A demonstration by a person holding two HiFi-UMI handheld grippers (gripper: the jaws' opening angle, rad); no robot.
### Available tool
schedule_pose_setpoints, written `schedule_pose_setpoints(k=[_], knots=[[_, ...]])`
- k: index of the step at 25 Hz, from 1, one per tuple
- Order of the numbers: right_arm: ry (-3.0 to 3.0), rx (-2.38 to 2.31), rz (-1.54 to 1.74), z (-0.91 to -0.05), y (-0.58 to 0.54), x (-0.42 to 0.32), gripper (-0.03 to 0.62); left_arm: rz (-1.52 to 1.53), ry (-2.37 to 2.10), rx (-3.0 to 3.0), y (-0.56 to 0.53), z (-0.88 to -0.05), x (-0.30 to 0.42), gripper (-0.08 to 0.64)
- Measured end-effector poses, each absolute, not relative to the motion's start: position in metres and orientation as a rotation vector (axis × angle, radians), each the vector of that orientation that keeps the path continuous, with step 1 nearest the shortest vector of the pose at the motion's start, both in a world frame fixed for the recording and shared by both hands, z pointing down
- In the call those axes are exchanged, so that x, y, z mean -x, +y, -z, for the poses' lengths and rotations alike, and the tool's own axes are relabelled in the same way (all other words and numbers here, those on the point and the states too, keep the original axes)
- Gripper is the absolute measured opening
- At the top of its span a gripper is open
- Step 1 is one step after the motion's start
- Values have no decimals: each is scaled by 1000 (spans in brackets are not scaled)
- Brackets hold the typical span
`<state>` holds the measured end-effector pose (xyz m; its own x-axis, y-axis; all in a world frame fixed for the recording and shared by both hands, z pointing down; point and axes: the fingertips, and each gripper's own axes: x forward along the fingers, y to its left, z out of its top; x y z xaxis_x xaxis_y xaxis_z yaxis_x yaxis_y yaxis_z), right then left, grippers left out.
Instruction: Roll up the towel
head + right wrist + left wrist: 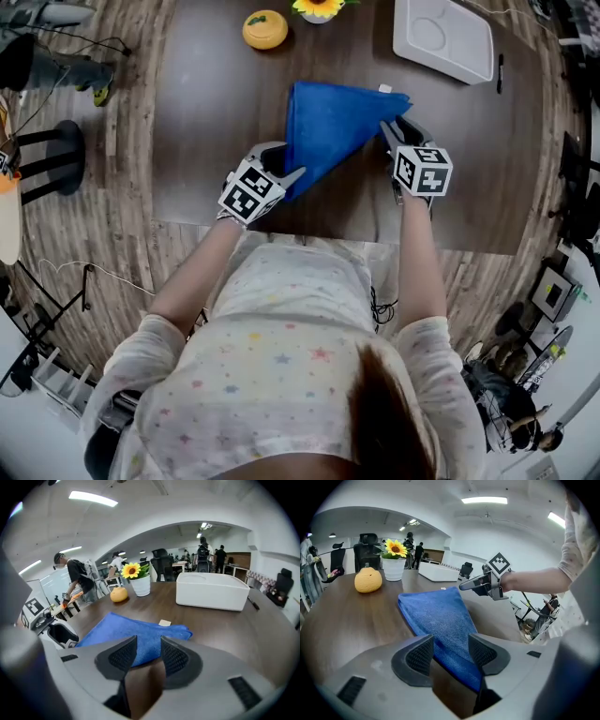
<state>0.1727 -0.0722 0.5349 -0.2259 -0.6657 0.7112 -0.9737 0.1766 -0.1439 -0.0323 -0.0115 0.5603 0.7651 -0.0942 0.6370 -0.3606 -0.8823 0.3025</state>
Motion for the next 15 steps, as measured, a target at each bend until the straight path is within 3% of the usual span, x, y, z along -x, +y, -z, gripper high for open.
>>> schedule_pose_setpoints(k=[11,15], knots=[[-1943,-1675,-1066,-568,-79,-189,178,-932,-361,-2478,-1,-570,20,212],[-1949,-1634,-1038,-568,-93,-189,128,-925,-379,-2461,-2,-569,16,212]])
